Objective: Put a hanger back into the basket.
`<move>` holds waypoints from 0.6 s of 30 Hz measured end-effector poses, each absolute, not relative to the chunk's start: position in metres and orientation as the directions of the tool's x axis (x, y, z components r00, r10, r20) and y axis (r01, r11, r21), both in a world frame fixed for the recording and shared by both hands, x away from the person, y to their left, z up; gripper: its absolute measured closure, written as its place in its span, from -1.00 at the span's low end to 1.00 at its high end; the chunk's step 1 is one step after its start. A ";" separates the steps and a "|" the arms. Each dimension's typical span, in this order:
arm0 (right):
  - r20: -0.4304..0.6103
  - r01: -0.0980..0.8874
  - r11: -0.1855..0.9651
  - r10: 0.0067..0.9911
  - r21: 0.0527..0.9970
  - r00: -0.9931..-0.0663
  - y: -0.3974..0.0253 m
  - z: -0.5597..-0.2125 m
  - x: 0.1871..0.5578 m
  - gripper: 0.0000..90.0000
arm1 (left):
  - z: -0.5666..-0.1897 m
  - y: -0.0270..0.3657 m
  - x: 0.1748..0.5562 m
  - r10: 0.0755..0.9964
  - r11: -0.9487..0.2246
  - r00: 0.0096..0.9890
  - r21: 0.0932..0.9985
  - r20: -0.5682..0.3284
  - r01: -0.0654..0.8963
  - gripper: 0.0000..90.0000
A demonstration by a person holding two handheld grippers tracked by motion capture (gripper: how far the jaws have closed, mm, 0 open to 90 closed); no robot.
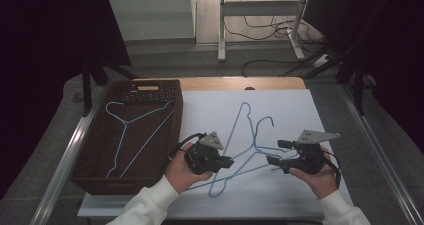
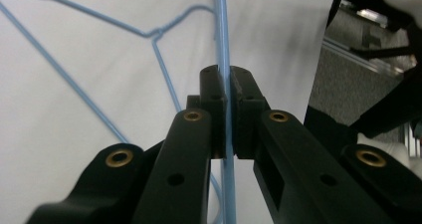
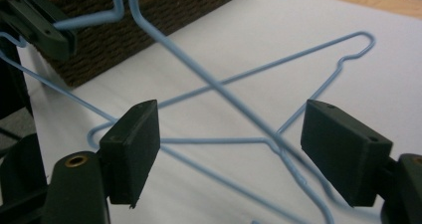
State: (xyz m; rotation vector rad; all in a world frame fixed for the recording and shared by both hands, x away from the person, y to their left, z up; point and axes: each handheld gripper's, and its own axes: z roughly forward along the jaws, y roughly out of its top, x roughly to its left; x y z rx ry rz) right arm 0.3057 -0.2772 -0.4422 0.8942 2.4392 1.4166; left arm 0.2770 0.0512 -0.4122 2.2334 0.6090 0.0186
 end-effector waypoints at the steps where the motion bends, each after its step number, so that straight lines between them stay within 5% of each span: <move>1: 0.136 0.403 0.360 0.582 0.841 -0.802 -0.278 -0.441 0.305 -0.51 | -0.409 0.054 0.277 0.437 -0.550 0.881 0.721 -0.181 0.420 0.92; 18: 0.105 0.386 0.358 0.603 0.850 -0.791 -0.276 -0.441 0.303 -0.61 | -0.372 0.114 0.276 0.527 -0.408 0.833 0.810 -0.169 0.422 0.92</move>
